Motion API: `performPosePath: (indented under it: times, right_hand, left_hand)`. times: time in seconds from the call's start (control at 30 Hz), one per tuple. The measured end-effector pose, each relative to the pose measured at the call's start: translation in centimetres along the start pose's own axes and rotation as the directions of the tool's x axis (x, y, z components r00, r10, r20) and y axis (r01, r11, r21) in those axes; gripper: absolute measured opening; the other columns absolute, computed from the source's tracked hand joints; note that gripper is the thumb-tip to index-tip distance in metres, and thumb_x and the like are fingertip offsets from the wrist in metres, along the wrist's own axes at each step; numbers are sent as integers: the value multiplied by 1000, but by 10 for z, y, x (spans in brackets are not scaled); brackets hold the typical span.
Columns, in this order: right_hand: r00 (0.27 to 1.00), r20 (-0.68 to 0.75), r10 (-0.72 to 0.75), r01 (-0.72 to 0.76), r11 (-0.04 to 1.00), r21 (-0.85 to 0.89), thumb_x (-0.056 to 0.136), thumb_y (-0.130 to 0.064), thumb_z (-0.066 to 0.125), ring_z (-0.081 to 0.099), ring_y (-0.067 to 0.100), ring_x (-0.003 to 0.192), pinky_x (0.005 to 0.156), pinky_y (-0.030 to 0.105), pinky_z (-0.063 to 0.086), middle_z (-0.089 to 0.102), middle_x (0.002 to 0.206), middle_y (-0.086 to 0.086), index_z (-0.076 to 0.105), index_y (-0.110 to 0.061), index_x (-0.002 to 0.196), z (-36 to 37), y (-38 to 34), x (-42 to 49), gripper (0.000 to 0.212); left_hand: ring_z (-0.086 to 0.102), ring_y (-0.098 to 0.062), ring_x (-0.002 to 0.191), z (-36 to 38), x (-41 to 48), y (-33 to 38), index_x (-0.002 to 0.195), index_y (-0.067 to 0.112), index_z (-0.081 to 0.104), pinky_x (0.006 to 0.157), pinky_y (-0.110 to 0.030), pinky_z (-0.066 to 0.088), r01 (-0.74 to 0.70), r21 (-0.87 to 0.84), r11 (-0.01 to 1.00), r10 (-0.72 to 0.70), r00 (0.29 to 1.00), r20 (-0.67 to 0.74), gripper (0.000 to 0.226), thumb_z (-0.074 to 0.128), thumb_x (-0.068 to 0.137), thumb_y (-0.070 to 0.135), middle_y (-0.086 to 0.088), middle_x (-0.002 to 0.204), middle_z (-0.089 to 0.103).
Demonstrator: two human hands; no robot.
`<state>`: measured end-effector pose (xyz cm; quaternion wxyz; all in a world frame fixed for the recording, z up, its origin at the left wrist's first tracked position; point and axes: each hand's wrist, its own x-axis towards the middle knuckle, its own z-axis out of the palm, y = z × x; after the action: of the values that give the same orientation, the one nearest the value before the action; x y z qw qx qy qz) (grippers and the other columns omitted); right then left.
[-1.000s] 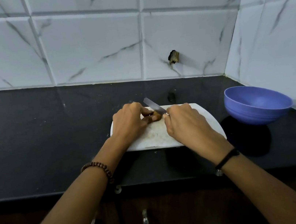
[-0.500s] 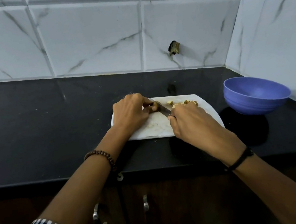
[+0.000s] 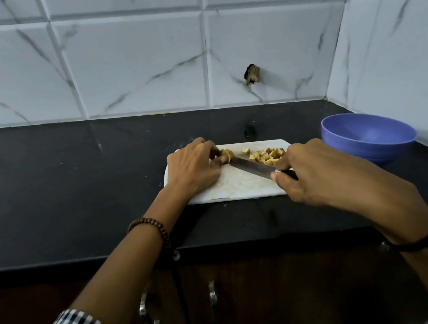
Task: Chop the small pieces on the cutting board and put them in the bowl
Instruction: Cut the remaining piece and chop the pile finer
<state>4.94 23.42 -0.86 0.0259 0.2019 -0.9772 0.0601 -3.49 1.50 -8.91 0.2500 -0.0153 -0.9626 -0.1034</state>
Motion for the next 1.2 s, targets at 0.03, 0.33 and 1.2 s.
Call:
performPosePath:
  times: [0.03, 0.33, 1.2]
  right_hand:
    - [1000, 8, -5, 5, 1000, 1, 100, -36, 50, 61, 15, 70, 58, 28, 48, 63, 90, 4, 66, -17, 119, -4, 1, -2, 32]
    - [994, -106, 12, 1, 992, 129, 99, -41, 49, 60, 15, 65, 50, 27, 44, 65, 92, 3, 69, -24, 119, 2, 16, -2, 33]
    - [981, -77, 175, -170, 982, 77, 102, -38, 44, 52, 14, 74, 66, 33, 44, 44, 80, -2, 56, -18, 101, 37, 2, 10, 24]
  left_hand:
    - [63, -15, 92, 1, 0, -1, 110, 33, 66, 70, -34, 49, 4, 9, 1000, -4, 1000, -5, 28, 53, 92, 50, 13, 115, 61]
    - [61, -12, 105, 1, 3, -5, 118, 41, 61, 74, -32, 45, -8, -56, 998, 10, 999, 42, 34, 49, 92, 59, 17, 121, 58]
    - [44, -11, 122, -11, 14, 9, 125, 34, 63, 92, -33, 24, -284, 177, 942, 280, 959, 46, 30, 55, 97, 26, 14, 123, 64]
